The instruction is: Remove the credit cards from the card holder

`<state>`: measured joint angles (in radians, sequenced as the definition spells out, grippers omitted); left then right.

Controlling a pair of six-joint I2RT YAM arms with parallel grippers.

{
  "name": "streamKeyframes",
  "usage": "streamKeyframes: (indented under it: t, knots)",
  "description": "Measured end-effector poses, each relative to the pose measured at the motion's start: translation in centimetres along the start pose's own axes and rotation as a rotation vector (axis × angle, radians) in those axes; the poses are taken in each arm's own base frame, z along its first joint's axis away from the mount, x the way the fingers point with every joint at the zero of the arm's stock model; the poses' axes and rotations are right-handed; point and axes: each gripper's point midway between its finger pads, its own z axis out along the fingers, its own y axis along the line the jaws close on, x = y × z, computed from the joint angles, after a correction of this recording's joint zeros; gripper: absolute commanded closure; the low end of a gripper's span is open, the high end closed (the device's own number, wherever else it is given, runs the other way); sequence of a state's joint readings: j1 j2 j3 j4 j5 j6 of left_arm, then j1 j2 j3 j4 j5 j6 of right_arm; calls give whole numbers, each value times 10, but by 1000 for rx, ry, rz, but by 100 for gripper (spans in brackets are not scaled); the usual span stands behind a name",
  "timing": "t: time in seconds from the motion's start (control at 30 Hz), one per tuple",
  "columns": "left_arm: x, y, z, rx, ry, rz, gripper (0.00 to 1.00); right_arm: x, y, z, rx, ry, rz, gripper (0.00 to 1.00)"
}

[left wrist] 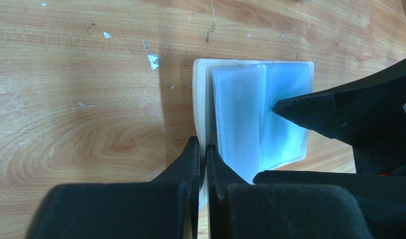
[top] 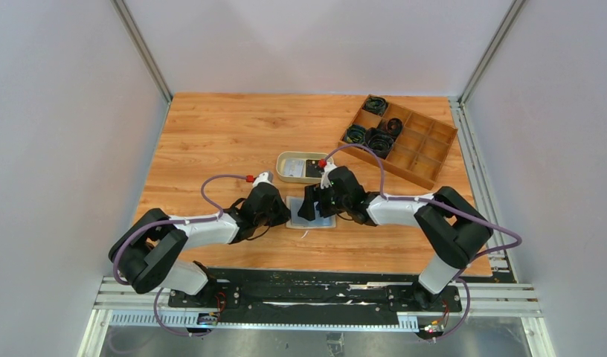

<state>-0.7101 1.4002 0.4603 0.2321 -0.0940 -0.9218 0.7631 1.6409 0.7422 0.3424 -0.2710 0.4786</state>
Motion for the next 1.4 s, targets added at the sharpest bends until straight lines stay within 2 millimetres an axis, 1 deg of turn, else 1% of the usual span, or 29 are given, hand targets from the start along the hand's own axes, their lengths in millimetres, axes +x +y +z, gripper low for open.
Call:
streamKeyframes:
  t: [0.23, 0.37, 0.57, 1.4]
  knots:
    - [0, 0, 0, -1, 0, -7, 98, -1, 3, 4, -25, -13, 6, 21]
    - [0, 0, 0, -2, 0, -10, 93, -1, 3, 5, -29, -17, 12, 21]
    - [0, 1, 0, -6, -1, -14, 87, -2, 5, 7, -40, -20, 14, 21]
    - [1, 7, 2, -17, 7, -34, 88, 0, 7, 8, -61, -25, 10, 22]
